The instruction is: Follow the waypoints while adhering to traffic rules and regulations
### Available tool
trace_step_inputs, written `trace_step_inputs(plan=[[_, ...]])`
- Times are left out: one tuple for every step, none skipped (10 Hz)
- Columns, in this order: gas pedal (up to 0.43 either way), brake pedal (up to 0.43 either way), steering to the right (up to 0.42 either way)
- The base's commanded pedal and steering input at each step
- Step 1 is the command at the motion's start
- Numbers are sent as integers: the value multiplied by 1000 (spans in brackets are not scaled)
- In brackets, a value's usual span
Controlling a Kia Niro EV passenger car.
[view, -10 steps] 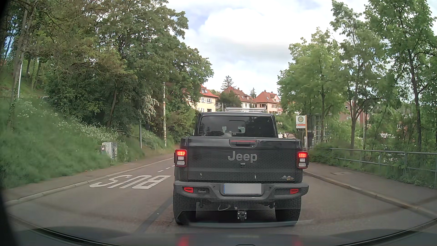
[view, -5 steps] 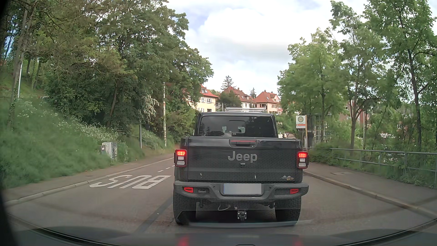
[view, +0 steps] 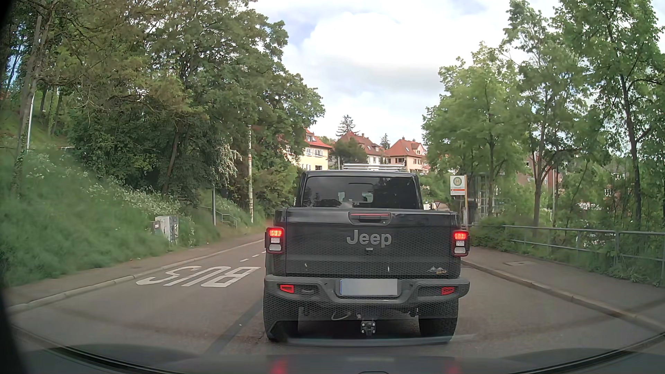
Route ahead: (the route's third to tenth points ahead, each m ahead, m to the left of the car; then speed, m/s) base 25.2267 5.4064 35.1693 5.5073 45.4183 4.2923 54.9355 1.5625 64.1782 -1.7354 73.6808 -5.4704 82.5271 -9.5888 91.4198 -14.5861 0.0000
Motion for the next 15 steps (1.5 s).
trace_step_inputs(plan=[[0, 0, 3], [0, 0, 3], [0, 0, 3], [0, 0, 3], [0, 0, 2], [0, 0, 3], [0, 0, 3], [0, 0, 2], [0, 0, 2], [0, 0, 2], [0, 0, 3], [0, 0, 2], [0, 0, 2], [0, 0, 2], [0, 0, 2]])
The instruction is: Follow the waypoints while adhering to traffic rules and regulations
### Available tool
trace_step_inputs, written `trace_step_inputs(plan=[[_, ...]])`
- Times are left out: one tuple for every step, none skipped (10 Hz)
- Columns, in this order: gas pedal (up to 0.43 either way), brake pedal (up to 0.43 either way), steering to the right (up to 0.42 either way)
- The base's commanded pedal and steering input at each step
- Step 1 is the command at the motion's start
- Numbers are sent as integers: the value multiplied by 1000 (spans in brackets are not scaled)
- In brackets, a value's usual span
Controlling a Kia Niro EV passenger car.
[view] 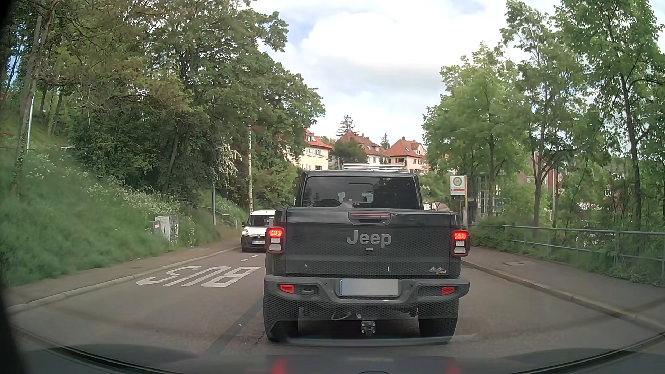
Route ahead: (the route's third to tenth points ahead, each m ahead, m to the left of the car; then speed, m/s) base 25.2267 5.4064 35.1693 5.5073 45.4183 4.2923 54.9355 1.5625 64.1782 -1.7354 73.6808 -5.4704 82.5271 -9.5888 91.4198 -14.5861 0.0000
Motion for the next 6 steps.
trace_step_inputs(plan=[[0, 0, 2], [0, 0, 2], [0, 0, 2], [0, 0, 2], [0, 0, 3], [0, 0, 3]])
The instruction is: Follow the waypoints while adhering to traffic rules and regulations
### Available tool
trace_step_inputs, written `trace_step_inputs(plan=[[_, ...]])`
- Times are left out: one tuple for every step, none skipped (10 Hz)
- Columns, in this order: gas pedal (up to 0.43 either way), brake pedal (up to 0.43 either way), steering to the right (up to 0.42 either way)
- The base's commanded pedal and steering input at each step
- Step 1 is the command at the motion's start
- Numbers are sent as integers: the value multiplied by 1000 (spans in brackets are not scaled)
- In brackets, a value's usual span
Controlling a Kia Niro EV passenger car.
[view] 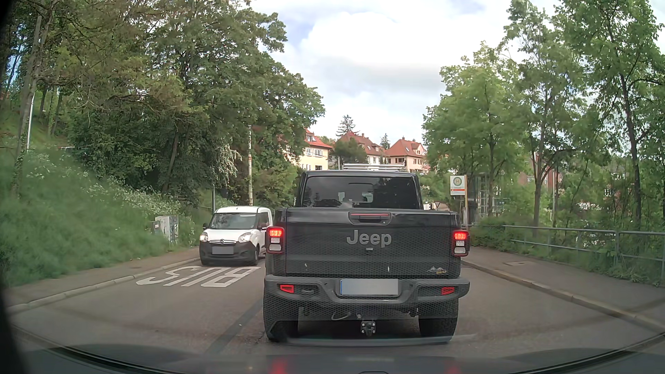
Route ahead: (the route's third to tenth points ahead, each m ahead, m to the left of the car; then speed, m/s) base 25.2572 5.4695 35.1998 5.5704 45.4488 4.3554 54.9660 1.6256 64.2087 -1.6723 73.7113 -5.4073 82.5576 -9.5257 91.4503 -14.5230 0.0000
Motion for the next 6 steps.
trace_step_inputs(plan=[[0, 0, 3], [0, 0, 3], [0, 0, 3], [0, 0, 2], [0, 0, 3], [0, 0, 2]])
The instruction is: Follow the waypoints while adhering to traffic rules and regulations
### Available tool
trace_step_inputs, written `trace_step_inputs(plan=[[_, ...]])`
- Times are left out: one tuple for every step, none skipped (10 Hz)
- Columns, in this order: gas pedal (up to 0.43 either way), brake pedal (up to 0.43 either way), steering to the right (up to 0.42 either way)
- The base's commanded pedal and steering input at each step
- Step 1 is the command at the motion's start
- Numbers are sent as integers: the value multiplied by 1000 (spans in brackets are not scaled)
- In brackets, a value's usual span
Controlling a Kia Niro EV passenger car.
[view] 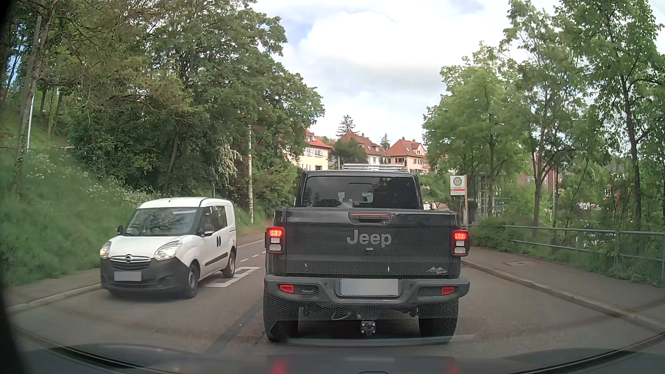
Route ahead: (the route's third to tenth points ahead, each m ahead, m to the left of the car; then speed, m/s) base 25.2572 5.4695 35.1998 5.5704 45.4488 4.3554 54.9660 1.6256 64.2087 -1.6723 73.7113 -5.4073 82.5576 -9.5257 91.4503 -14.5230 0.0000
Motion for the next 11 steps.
trace_step_inputs(plan=[[0, 0, 3], [0, 0, 3], [0, 0, 2], [0, 0, 2], [0, 0, 2], [0, 0, 2], [0, 0, 2], [0, 0, 2], [0, 0, 2], [0, 0, 2], [0, 0, 1]])
